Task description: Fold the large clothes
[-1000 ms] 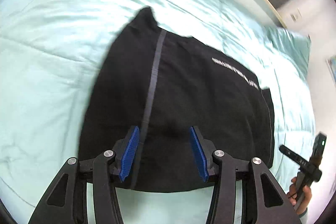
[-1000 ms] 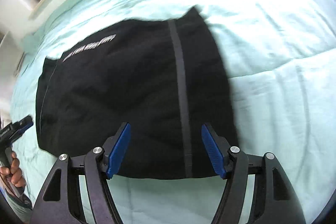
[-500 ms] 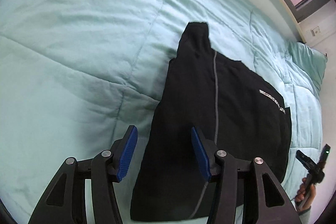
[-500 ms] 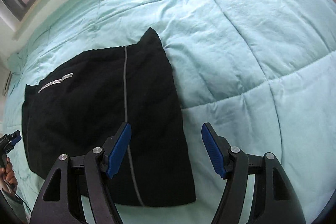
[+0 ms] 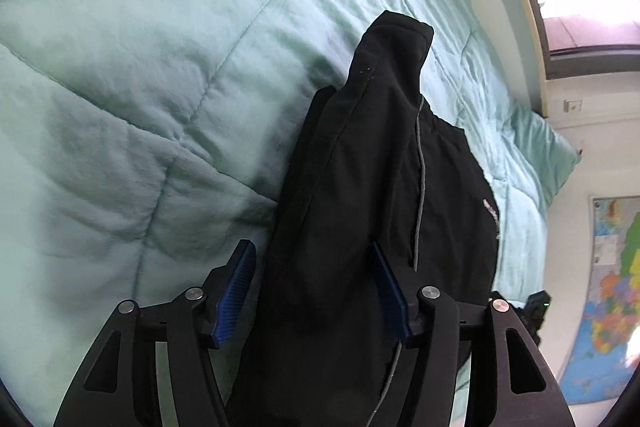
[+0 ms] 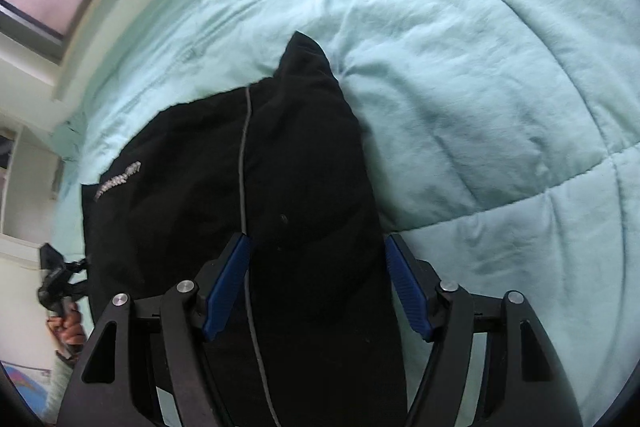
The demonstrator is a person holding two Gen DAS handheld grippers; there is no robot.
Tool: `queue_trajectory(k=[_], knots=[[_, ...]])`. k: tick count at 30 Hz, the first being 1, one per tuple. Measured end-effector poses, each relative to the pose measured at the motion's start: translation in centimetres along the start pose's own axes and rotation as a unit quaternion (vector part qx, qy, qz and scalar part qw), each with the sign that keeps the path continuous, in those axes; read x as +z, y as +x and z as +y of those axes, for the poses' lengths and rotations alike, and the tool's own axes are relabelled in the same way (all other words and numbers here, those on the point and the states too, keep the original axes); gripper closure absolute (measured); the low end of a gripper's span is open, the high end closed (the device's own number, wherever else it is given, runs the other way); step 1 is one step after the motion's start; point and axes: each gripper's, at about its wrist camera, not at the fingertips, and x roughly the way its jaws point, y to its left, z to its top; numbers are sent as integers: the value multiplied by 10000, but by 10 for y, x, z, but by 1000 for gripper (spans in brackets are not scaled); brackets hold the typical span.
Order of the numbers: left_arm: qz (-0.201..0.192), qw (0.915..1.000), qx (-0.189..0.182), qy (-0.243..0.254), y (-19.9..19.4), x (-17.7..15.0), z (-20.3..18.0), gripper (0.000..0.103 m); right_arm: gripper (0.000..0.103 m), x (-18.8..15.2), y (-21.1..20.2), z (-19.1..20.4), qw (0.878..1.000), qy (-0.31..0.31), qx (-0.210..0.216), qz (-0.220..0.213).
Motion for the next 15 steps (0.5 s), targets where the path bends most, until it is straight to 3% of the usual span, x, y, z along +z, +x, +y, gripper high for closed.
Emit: queue_trajectory(k=[4,5,9,11,12,13,14,15], knots=[[178,9997,-115,-116,12,3,5,28,26,3,29,-10,9990,131,156,389],[185,9996,-161,-146,14,3,5,27,21,3,37,-15,9983,232,255,468],[276,9986,-397,-217,31,6,2,27,14,3,60,-41,9892,898,1028,539],[219,9991,-335,-108,37,6,-4,27,14,2,64,-45,9861,1023,1192,533],[144,9995,-296,-21,36,6,-7,32,15,2,62,-42,9867,979,1194,511],[60,9994,-302,127,33,3,-12,45,30,2,59,-38,9861,913,1303,486],[23,9993,-316,219,30,1,-16,49,54,1,53,-32,9823,861,1594,467],[-38,9989,-332,318,25,-2,-19,55,56,0,48,-28,9832,779,1593,435]])
